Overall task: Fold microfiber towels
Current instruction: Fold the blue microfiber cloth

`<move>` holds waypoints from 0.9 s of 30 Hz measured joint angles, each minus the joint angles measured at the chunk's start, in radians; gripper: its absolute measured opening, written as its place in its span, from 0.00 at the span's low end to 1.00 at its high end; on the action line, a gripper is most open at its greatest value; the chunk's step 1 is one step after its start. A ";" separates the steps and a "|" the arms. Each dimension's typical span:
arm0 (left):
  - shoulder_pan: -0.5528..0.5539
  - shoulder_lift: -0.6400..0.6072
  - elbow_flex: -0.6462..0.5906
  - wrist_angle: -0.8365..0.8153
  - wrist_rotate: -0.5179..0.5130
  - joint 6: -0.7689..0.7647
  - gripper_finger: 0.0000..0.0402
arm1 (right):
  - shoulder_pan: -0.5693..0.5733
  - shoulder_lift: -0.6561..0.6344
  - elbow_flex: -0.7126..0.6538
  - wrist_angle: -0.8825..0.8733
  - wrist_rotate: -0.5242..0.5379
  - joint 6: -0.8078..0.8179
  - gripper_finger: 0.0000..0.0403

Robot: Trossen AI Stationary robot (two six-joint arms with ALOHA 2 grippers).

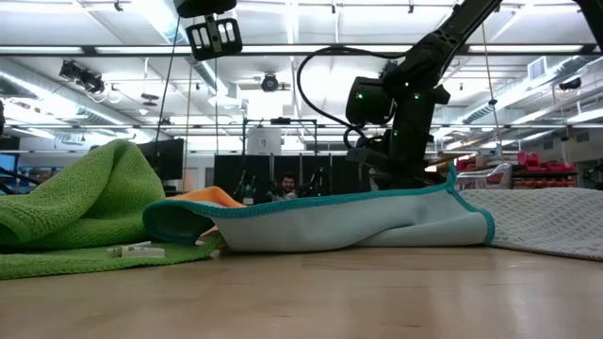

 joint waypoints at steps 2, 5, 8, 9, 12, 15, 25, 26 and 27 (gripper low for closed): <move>0.000 0.000 0.000 0.017 -0.001 0.000 0.17 | 0.008 0.001 0.000 0.011 0.008 -0.013 0.05; 0.000 0.000 0.000 0.034 -0.016 0.001 0.16 | 0.025 -0.001 0.002 0.049 -0.005 -0.018 0.02; 0.000 0.000 0.000 0.034 -0.029 0.002 0.14 | 0.045 -0.031 0.002 0.064 -0.009 -0.038 0.02; 0.000 0.000 0.000 0.033 -0.031 0.001 0.14 | 0.051 -0.048 0.002 0.075 -0.005 -0.050 0.01; 0.000 0.000 0.000 0.028 -0.034 0.000 0.11 | 0.072 -0.119 0.002 0.069 0.028 -0.061 0.01; 0.000 0.000 0.000 0.029 -0.034 0.000 0.08 | 0.082 -0.207 0.002 0.048 0.057 -0.079 0.01; 0.058 0.000 0.000 0.052 -0.340 0.061 0.01 | 0.113 -0.451 0.003 -0.074 0.115 -0.128 0.00; 0.078 0.000 0.000 0.070 -0.380 0.063 0.02 | 0.117 -0.462 0.003 -0.081 0.118 -0.130 0.00; 0.099 0.000 0.000 0.095 -0.417 0.067 0.03 | 0.120 -0.470 0.003 -0.083 0.122 -0.133 0.00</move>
